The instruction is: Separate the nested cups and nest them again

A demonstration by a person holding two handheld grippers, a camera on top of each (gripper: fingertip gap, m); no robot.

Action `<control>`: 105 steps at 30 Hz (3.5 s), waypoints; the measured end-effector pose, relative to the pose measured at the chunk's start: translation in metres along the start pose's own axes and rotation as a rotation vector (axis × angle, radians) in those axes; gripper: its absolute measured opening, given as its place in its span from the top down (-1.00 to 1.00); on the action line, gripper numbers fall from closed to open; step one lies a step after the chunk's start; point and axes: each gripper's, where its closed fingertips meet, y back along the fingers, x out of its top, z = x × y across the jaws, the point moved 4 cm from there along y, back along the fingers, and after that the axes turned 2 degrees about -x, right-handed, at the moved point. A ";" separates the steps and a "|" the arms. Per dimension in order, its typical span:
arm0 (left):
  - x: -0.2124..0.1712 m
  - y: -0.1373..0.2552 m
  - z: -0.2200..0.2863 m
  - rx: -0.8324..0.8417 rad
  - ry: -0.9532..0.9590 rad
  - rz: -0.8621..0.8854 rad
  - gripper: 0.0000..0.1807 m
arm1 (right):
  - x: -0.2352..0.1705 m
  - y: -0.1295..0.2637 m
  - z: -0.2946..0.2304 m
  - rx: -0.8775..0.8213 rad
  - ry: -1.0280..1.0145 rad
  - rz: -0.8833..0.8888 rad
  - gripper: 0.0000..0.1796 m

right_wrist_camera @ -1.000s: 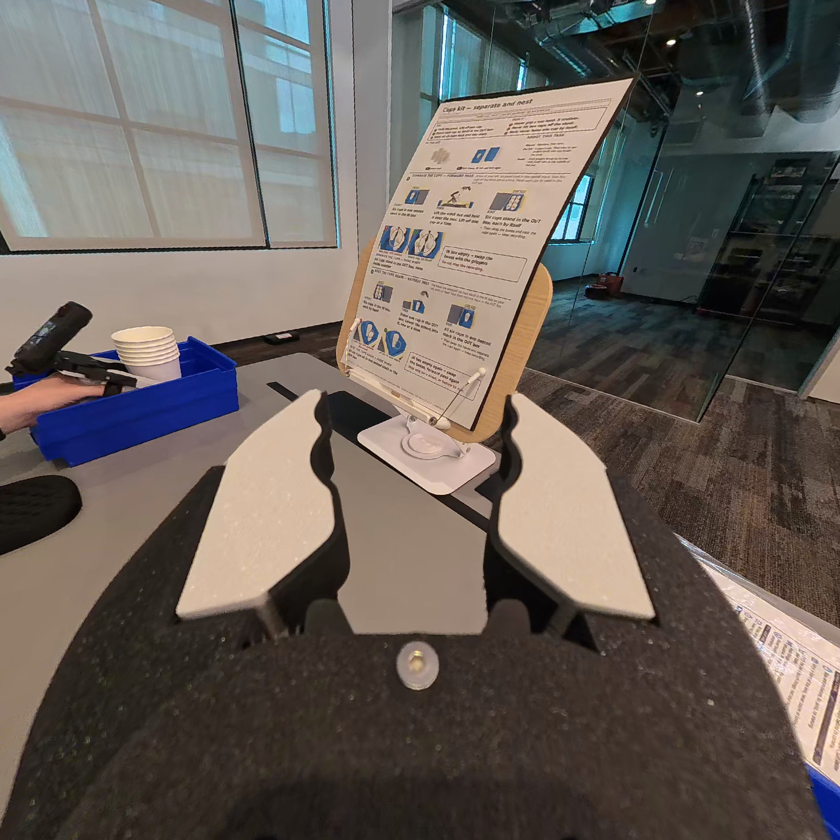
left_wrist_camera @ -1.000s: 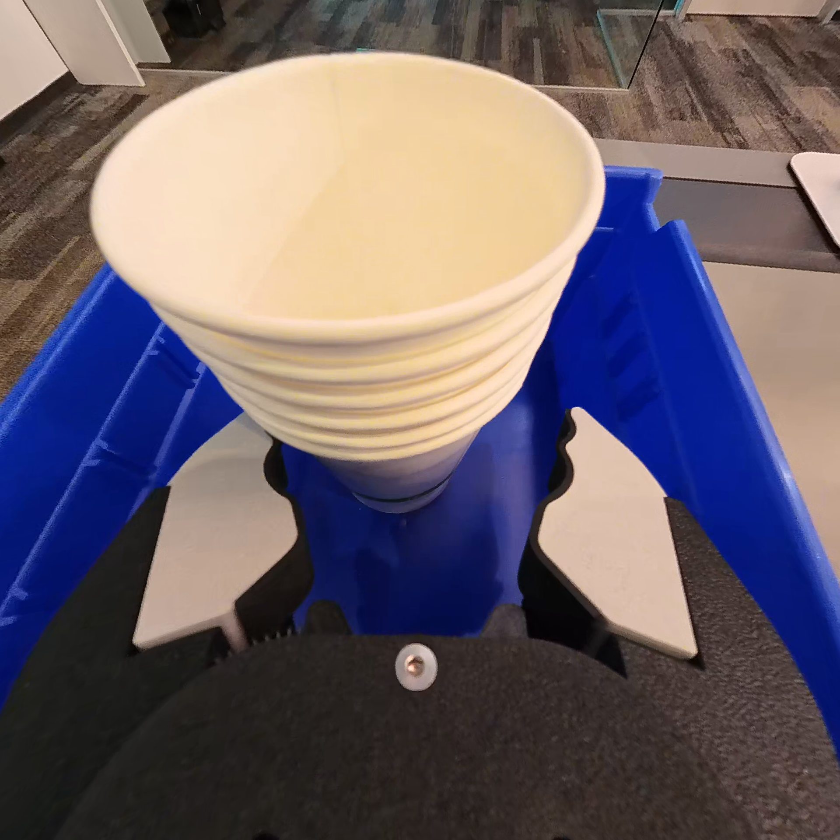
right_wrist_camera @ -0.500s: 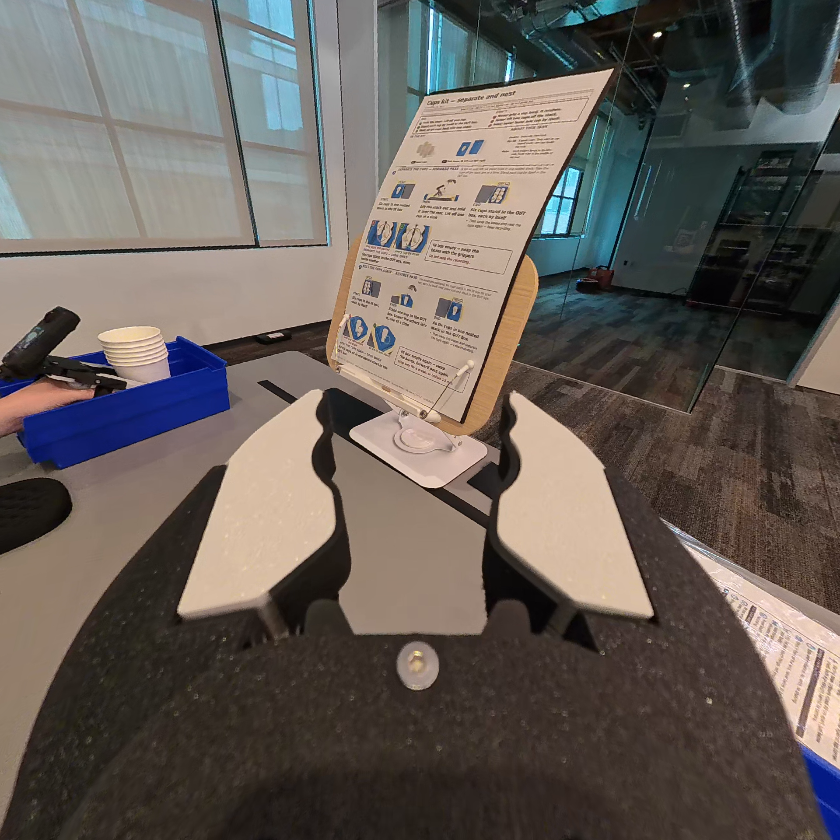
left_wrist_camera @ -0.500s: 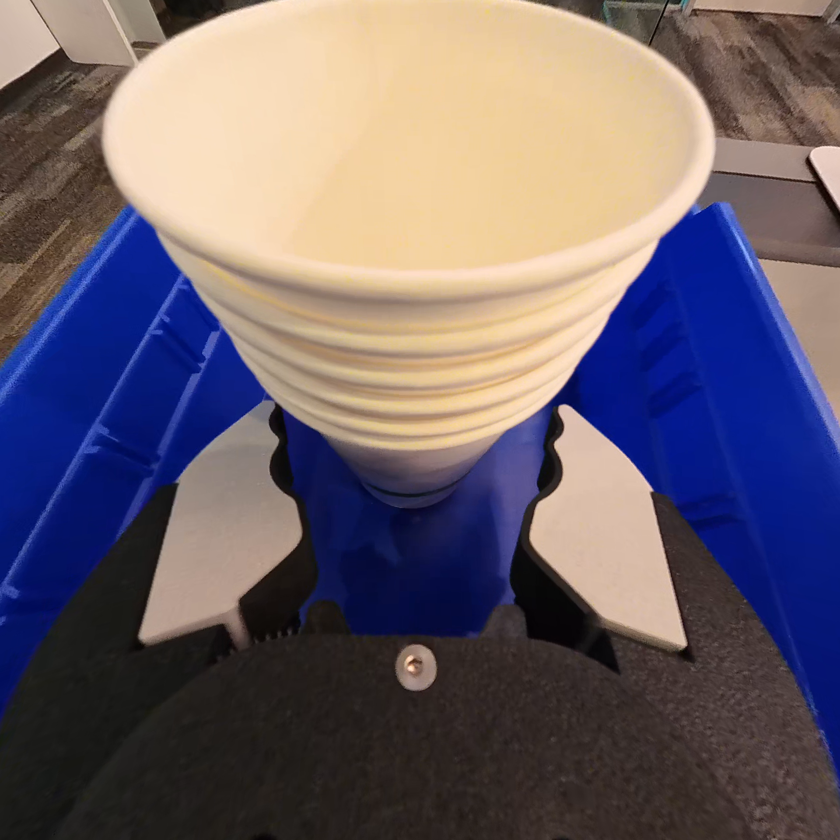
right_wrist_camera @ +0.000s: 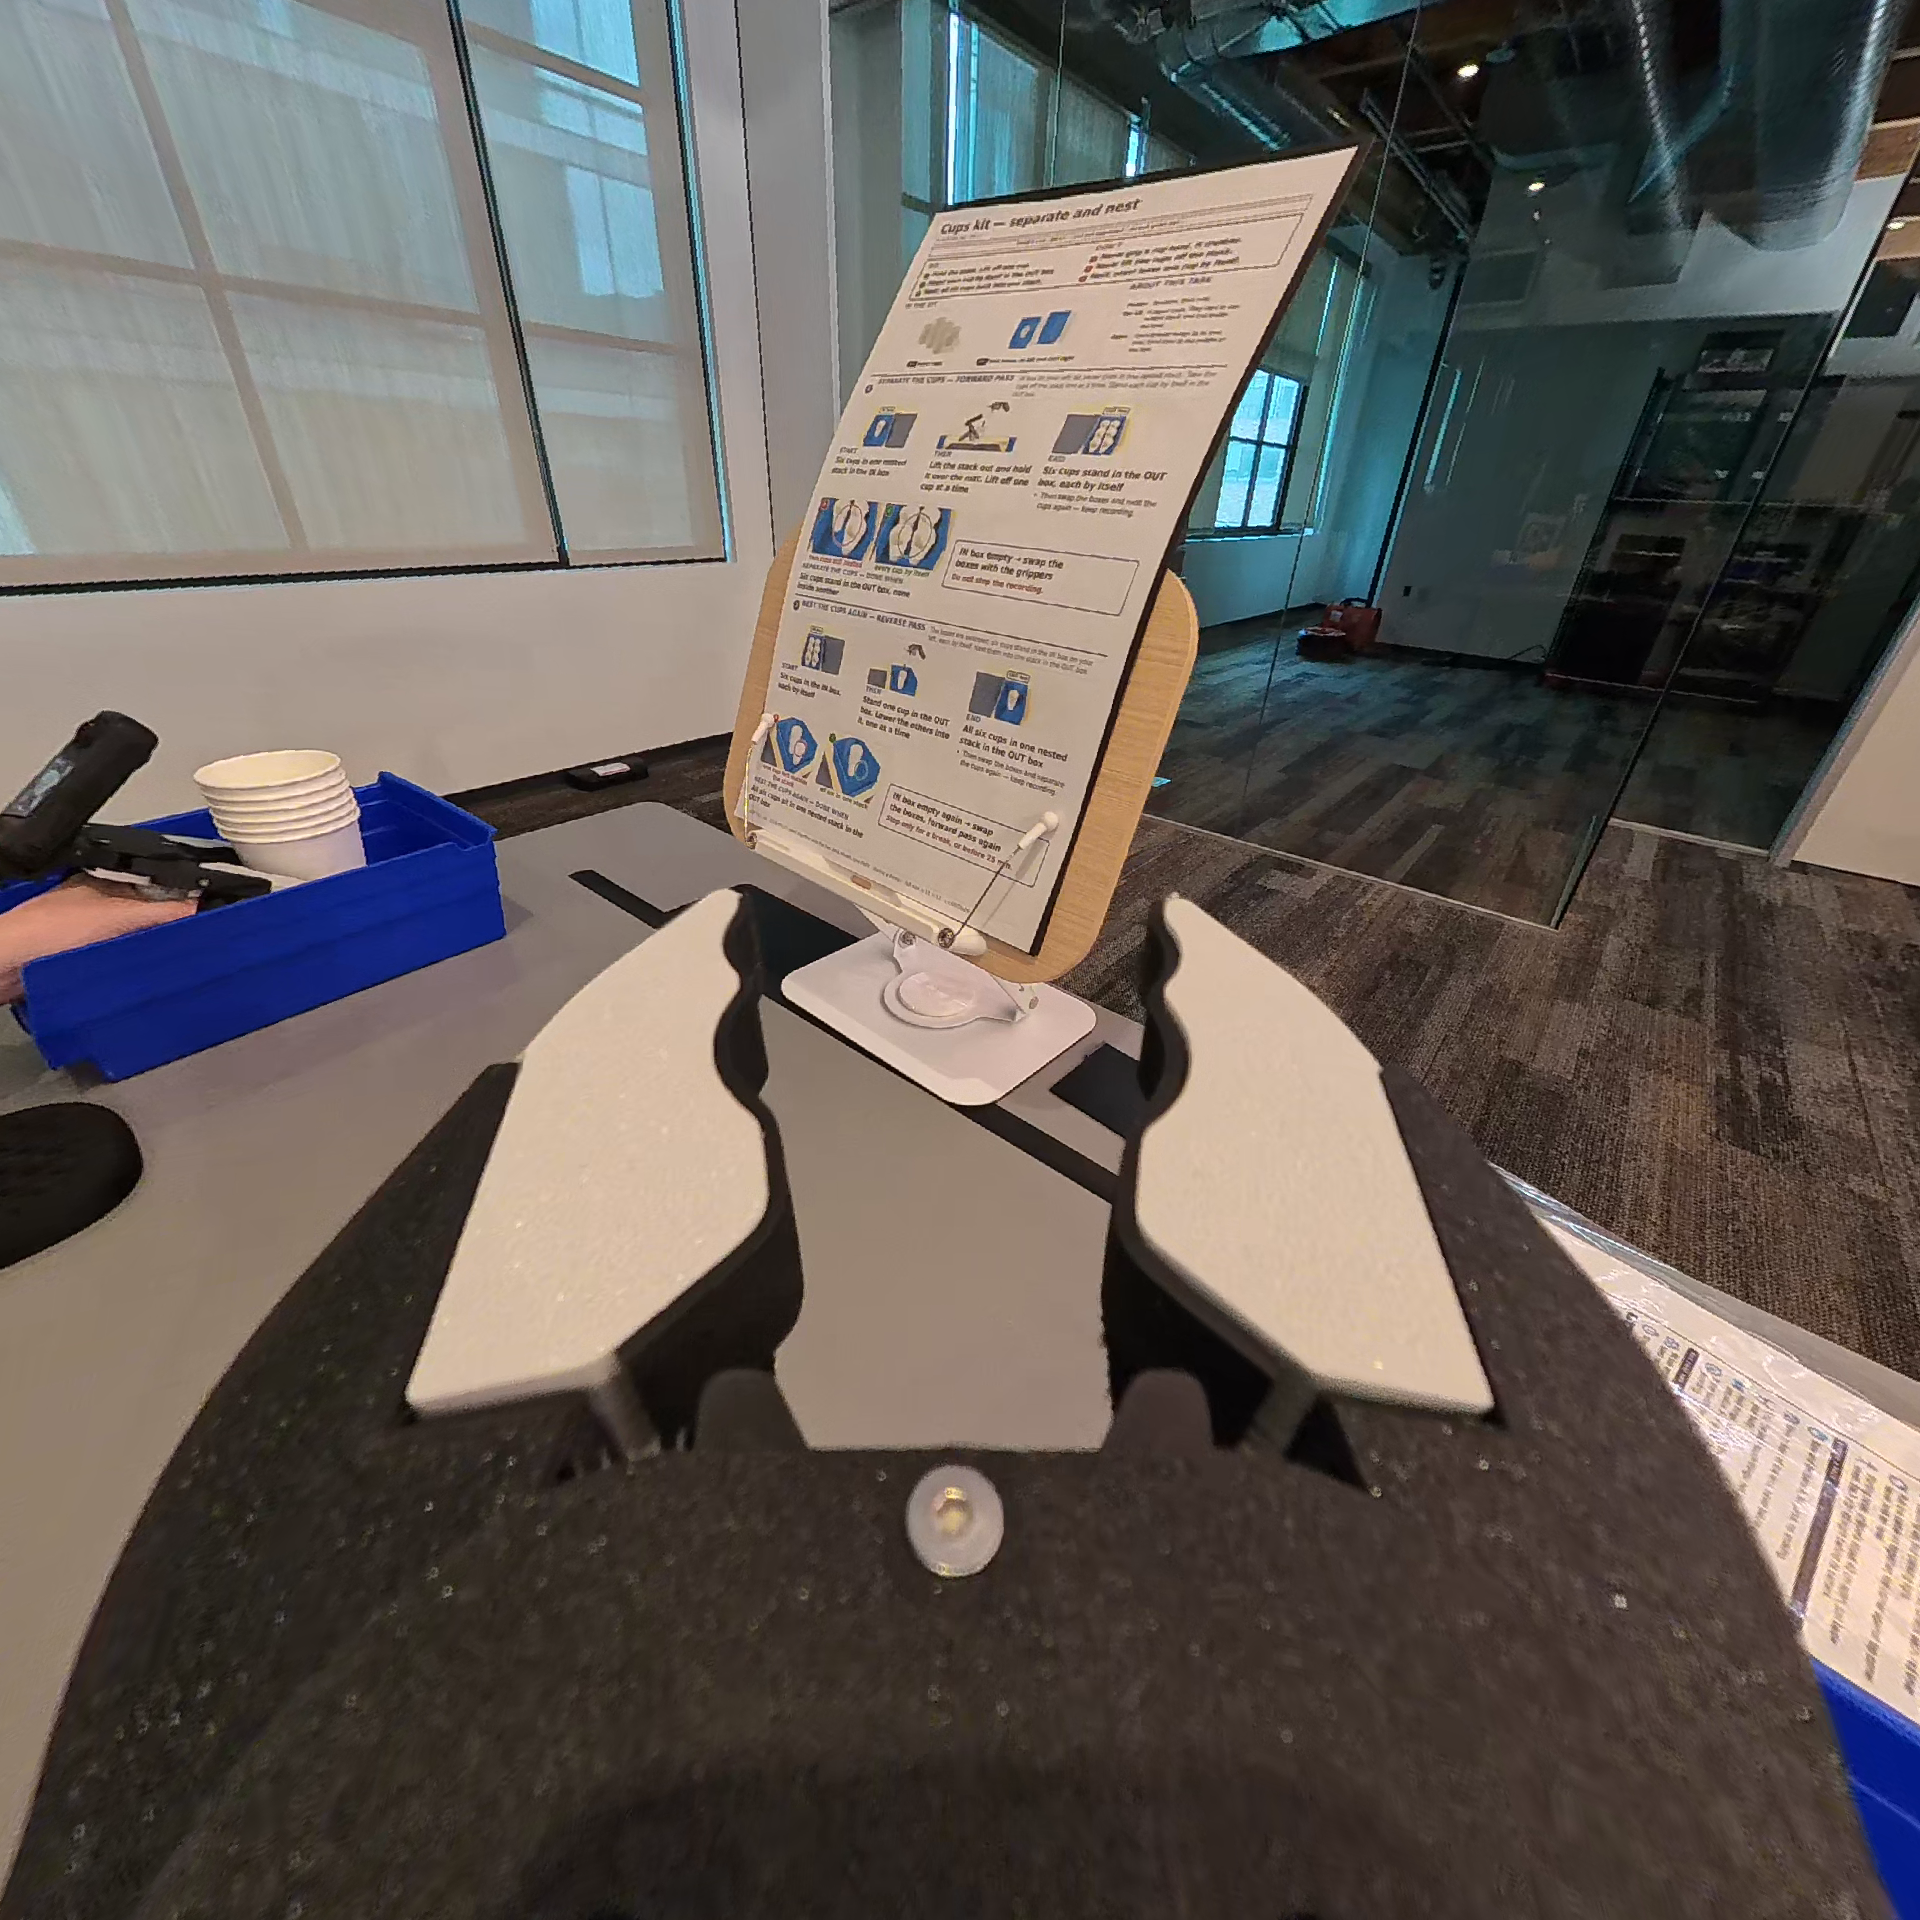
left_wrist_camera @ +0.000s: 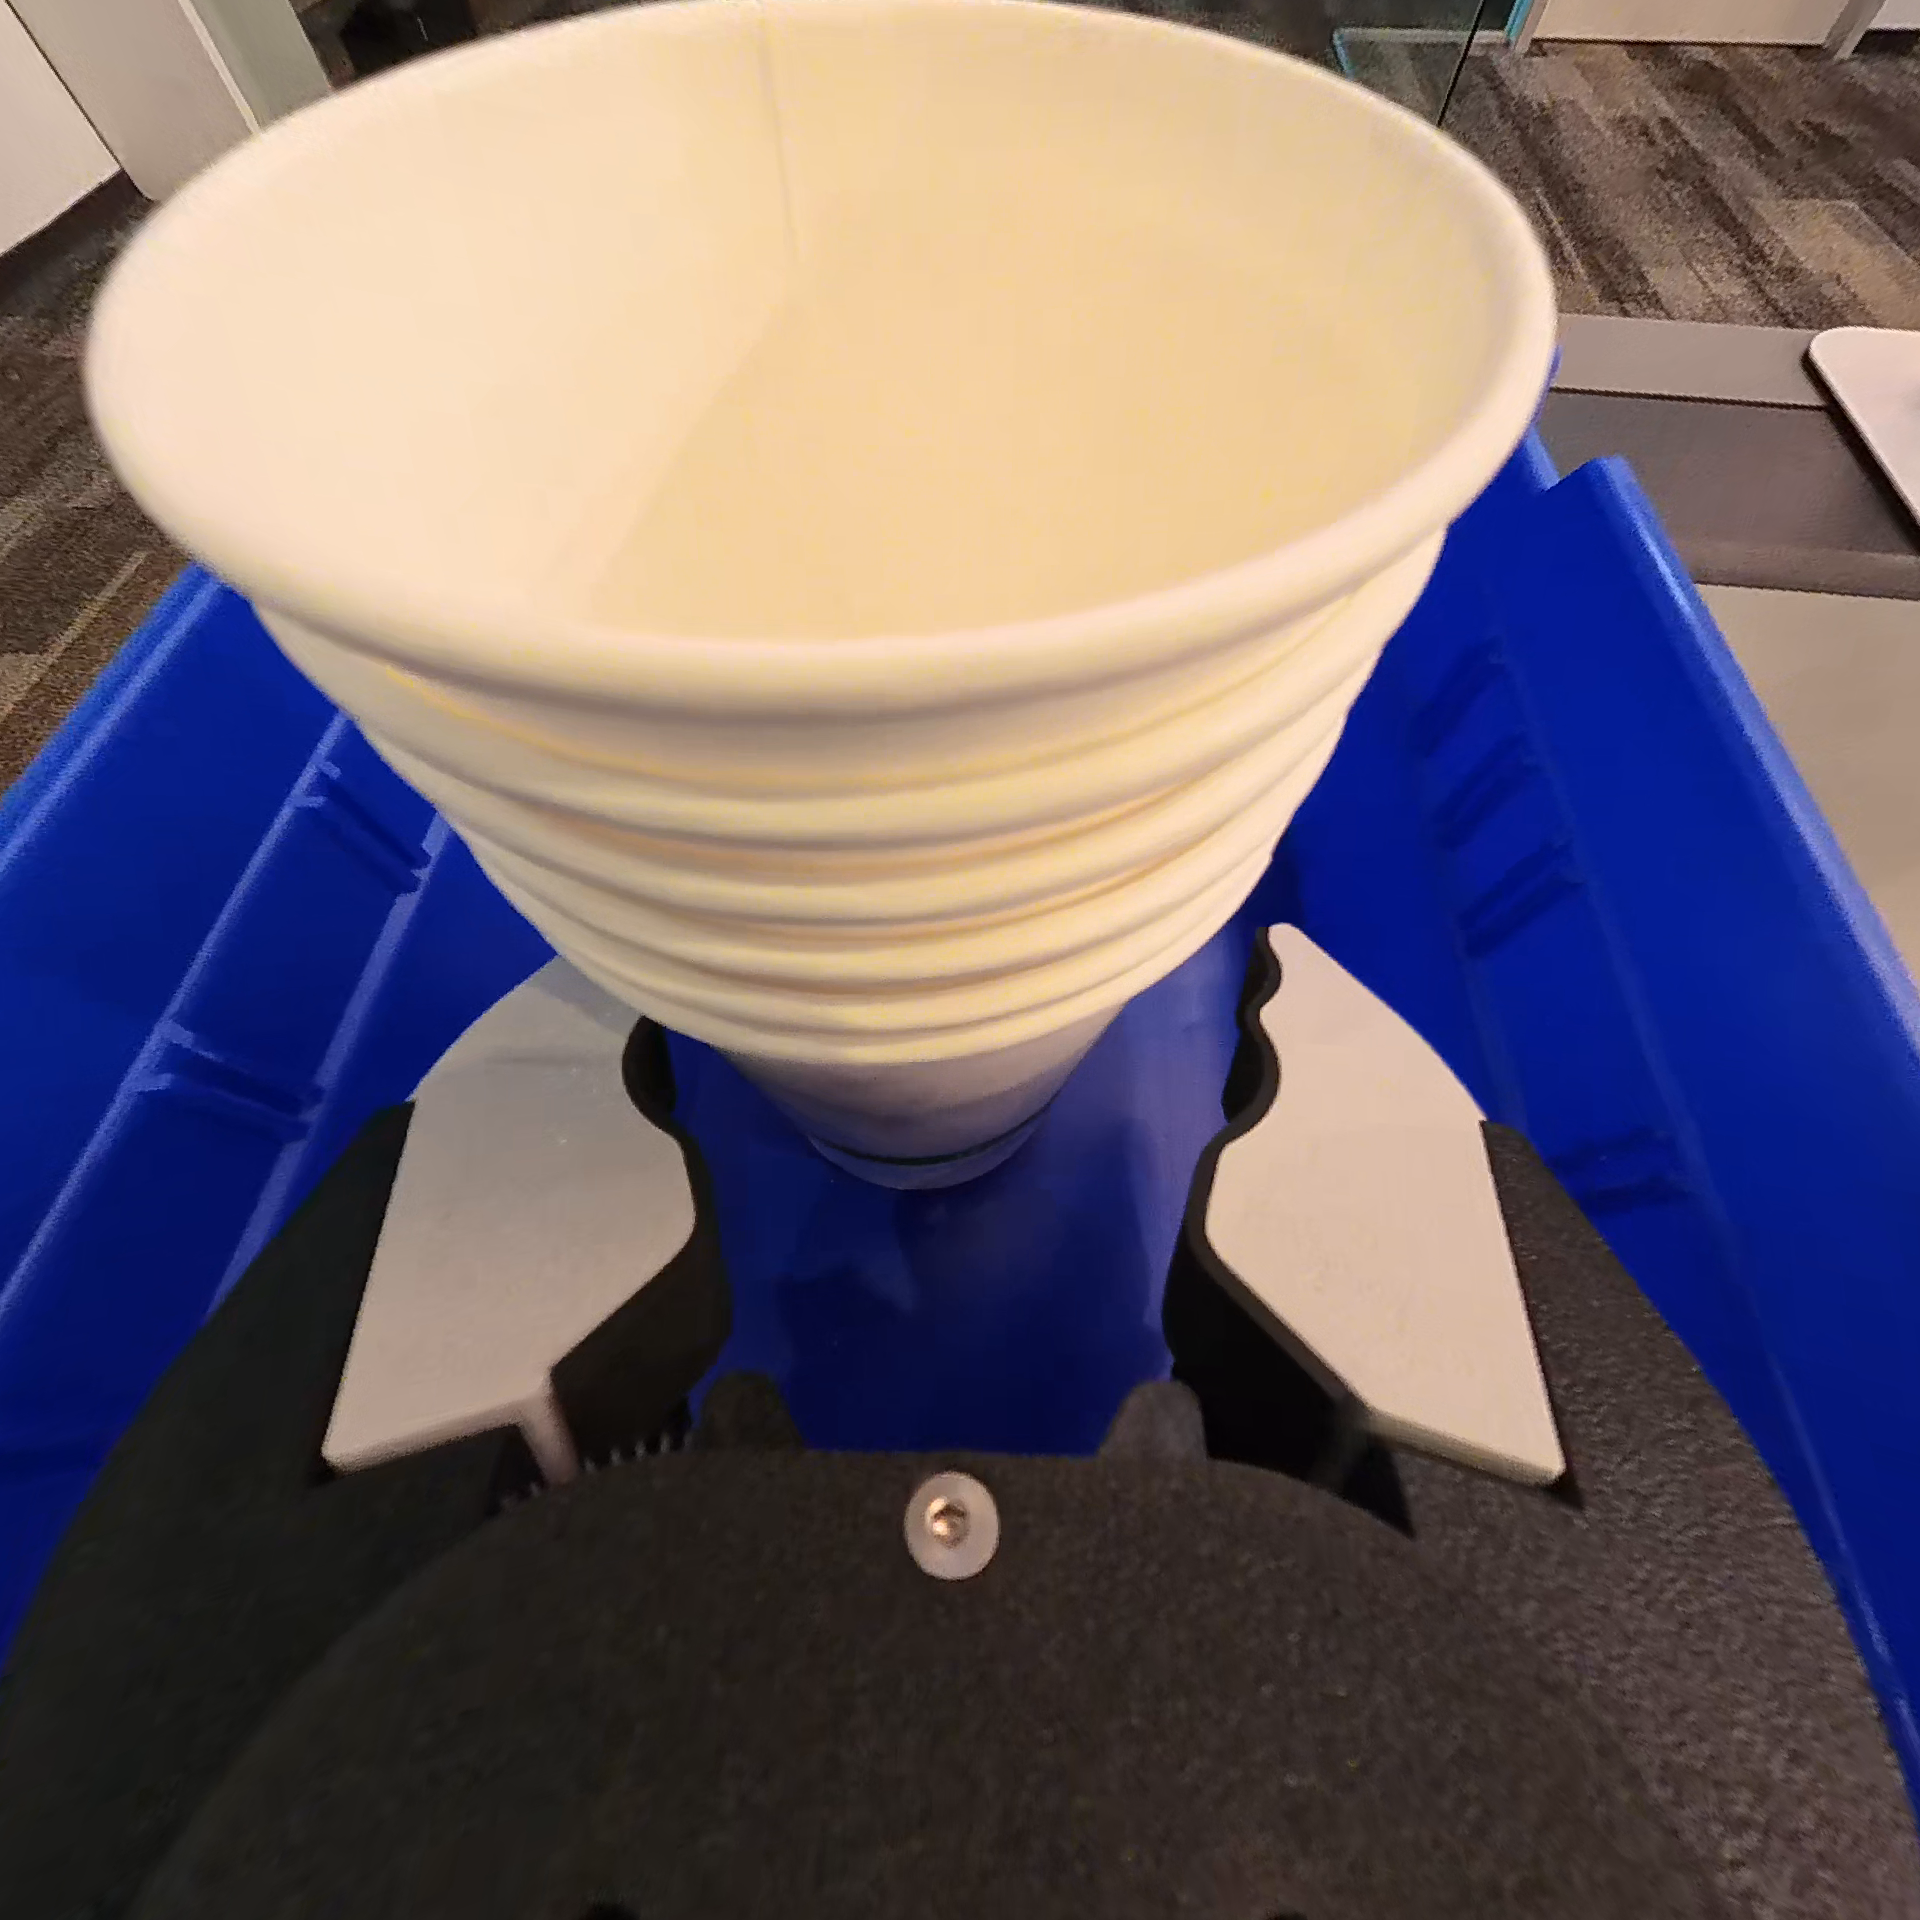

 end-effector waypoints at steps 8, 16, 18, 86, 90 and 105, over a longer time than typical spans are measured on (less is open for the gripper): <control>0.005 -0.002 -0.004 0.006 0.013 0.043 -0.11 | -0.004 -0.003 0.001 -0.007 0.002 -0.022 0.23; 0.007 -0.004 -0.005 0.003 0.026 0.059 -0.04 | -0.009 -0.005 0.001 -0.016 0.015 -0.055 0.23; 0.007 -0.004 -0.005 -0.001 0.028 0.060 -0.02 | -0.010 -0.006 0.001 -0.016 0.015 -0.060 0.23; 0.053 0.093 0.413 -1.043 -0.666 0.068 0.01 | 0.003 -0.083 -0.228 0.600 0.717 -0.518 0.89; 0.052 0.098 0.421 -1.083 -0.640 0.067 0.01 | -0.002 -0.091 -0.237 0.607 0.727 -0.641 0.90; 0.041 0.098 0.430 -1.055 -0.723 0.061 0.01 | -0.025 -0.109 -0.234 0.576 0.705 -0.740 0.80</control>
